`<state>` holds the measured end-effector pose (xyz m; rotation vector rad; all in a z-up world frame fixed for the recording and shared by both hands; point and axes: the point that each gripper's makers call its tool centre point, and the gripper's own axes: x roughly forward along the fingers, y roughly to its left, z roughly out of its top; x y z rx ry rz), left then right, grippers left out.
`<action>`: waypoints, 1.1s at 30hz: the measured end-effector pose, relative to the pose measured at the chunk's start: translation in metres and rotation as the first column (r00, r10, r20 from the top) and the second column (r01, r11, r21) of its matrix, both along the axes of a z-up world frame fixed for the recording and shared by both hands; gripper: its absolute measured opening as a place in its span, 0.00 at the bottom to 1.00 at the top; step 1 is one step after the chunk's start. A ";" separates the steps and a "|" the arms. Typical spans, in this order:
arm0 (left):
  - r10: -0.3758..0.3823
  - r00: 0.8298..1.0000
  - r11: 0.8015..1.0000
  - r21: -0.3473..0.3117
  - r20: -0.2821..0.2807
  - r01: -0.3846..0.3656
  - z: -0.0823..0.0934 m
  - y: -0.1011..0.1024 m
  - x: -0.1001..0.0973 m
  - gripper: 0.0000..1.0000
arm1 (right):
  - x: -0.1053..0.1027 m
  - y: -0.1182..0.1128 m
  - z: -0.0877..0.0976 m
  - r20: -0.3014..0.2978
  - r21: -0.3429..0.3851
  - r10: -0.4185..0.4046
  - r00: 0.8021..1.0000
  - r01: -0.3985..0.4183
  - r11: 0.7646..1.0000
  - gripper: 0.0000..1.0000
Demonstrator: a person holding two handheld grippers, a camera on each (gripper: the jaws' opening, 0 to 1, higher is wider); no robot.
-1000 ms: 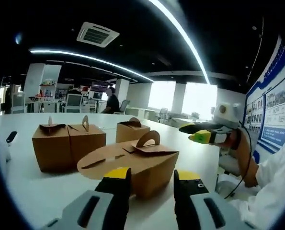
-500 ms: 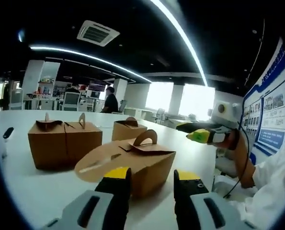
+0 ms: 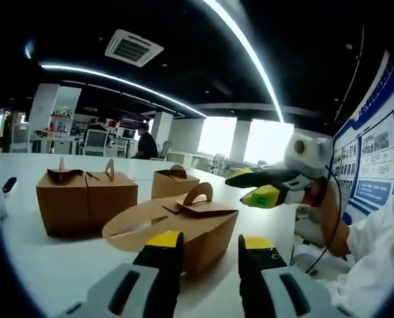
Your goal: Pick up one paper box from the group, open the paper box, and remove the item inside
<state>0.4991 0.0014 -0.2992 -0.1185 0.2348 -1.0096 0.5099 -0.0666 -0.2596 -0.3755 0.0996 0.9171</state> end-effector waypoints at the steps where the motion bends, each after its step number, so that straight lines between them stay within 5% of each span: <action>1: -0.001 1.000 1.000 0.001 0.001 0.001 0.000 0.000 0.000 0.35 | 0.000 0.002 0.000 0.002 -0.011 0.004 1.000 -0.004 1.000 0.28; 9: 0.003 1.000 1.000 0.008 0.012 -0.003 0.000 0.001 0.001 0.35 | 0.003 0.018 -0.005 0.038 -0.151 0.018 0.999 -0.012 0.988 0.28; 16: 0.004 1.000 1.000 0.010 0.010 -0.004 -0.001 0.002 0.002 0.35 | 0.016 0.024 -0.009 0.162 -0.369 0.006 0.987 0.055 0.928 0.28; 22: 0.003 1.000 1.000 0.010 0.013 -0.003 -0.001 0.002 0.002 0.35 | 0.013 0.031 -0.019 0.158 -0.438 0.033 0.987 0.040 0.898 0.28; 26: 0.001 1.000 1.000 0.010 0.016 -0.002 0.000 0.002 0.002 0.35 | 0.017 0.027 -0.021 0.208 -0.496 0.022 0.978 0.086 0.864 0.27; 33: 0.004 1.000 1.000 0.008 0.015 -0.004 0.000 0.004 0.003 0.35 | 0.017 0.025 -0.022 0.216 -0.511 0.021 0.976 0.094 0.854 0.23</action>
